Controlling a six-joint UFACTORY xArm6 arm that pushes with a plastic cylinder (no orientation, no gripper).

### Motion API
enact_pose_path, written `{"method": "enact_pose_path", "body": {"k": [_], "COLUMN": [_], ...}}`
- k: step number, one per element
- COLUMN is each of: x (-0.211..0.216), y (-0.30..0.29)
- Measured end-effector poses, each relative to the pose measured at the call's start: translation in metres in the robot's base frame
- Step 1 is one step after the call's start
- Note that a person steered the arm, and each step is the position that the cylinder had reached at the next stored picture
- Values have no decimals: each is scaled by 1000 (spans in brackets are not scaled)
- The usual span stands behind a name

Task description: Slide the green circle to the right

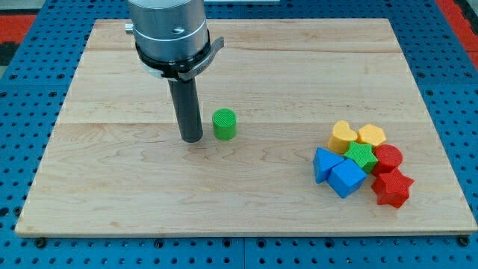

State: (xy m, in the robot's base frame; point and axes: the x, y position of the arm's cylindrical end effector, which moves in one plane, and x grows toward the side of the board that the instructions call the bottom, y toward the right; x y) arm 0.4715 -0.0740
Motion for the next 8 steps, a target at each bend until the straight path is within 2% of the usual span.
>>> {"method": "enact_pose_path", "body": {"k": [1, 2, 3, 5, 6, 7, 8], "x": [-8, -38, -71, -28, -5, -1, -37], "y": [-16, -52, -55, -3, 43, 64, 60]}}
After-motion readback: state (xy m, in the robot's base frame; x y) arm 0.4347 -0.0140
